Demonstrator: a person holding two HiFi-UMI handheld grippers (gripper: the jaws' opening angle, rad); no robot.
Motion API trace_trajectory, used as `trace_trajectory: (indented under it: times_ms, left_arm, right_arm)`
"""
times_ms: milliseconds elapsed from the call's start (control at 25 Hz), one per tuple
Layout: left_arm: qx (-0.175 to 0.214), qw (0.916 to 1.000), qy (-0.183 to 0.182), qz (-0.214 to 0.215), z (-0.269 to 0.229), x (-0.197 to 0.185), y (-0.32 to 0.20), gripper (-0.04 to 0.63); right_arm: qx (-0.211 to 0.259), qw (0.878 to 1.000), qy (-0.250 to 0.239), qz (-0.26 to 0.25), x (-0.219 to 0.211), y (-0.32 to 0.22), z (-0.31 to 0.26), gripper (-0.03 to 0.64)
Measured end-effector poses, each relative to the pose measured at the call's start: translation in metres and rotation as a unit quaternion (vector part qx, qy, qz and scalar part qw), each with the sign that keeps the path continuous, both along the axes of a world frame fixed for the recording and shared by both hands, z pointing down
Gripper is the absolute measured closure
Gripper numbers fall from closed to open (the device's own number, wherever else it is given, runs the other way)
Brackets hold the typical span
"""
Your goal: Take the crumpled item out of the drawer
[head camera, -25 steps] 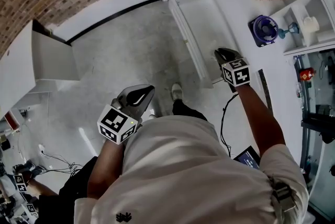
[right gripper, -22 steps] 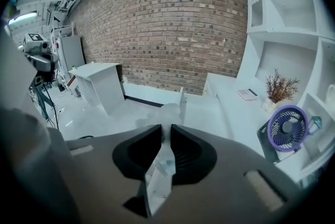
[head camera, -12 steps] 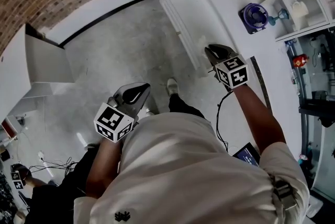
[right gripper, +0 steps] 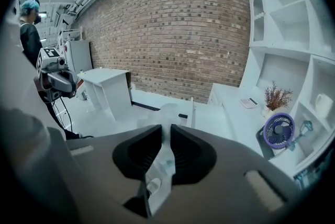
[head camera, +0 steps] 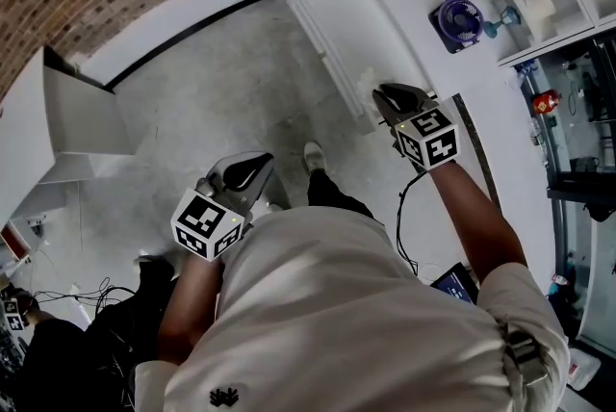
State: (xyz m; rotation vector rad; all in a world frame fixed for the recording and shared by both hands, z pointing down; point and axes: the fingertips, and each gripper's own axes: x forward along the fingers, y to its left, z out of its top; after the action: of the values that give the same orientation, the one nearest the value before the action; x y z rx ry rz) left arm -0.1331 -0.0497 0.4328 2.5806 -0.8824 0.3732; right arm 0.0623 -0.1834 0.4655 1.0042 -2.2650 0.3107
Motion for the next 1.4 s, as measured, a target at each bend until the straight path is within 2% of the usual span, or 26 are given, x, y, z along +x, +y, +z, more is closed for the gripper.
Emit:
trace_trajectory:
  times_ms: [1400]
  left_arm:
    - [0.004, 1.0000, -0.001, -0.004, 0.000, -0.006, 0.025, 0.589]
  right_arm:
    - [0.006, 1.000, -0.019, -0.011, -0.013, 0.035, -0.021, 0.555]
